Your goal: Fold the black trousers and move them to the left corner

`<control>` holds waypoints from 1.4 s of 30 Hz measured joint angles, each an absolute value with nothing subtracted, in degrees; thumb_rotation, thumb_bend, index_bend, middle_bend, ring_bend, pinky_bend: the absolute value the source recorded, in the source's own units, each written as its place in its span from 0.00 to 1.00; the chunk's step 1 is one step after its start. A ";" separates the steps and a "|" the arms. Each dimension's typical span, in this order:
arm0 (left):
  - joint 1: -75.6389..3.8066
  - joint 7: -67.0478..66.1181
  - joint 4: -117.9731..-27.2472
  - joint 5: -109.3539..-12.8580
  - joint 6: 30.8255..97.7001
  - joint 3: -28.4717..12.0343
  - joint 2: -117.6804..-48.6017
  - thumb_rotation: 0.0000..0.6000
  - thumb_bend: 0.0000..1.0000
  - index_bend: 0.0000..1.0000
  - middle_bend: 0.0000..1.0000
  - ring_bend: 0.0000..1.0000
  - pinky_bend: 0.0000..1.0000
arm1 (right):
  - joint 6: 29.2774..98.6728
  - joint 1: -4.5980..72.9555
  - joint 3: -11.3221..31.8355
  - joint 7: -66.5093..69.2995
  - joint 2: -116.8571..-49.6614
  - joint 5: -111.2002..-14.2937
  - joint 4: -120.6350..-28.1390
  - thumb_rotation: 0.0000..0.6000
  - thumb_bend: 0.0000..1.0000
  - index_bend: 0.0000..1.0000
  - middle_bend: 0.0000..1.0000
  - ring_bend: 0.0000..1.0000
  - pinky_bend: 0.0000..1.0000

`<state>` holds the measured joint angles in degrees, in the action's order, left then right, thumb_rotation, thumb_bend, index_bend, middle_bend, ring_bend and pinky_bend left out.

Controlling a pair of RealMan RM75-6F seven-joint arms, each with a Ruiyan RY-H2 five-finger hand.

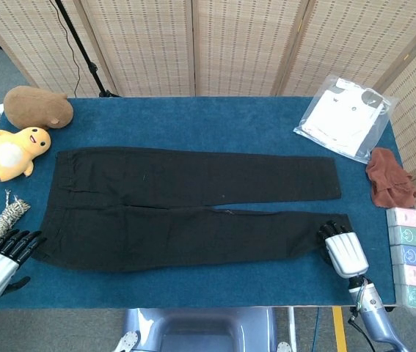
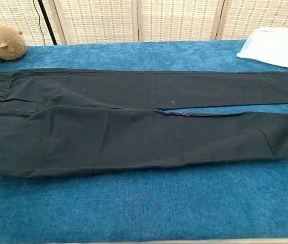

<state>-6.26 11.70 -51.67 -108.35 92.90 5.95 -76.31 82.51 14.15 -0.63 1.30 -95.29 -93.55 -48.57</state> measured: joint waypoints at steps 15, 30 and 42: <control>-10.22 8.37 -37.56 -108.77 90.09 7.56 -89.06 1.00 0.04 0.27 0.28 0.26 0.28 | 82.15 14.27 -0.10 2.64 -94.16 -92.60 -49.90 1.00 0.52 0.59 0.42 0.29 0.46; -11.21 10.83 -33.49 -105.74 91.02 7.55 -92.56 1.00 0.32 0.58 0.54 0.48 0.55 | 82.21 14.18 -0.14 3.38 -93.58 -92.40 -51.02 1.00 0.52 0.59 0.43 0.29 0.47; -12.11 14.91 -32.72 -102.50 90.61 6.60 -93.46 1.00 0.34 0.65 0.60 0.54 0.61 | 81.79 14.15 -0.26 4.13 -93.16 -92.23 -51.76 1.00 0.52 0.60 0.43 0.30 0.48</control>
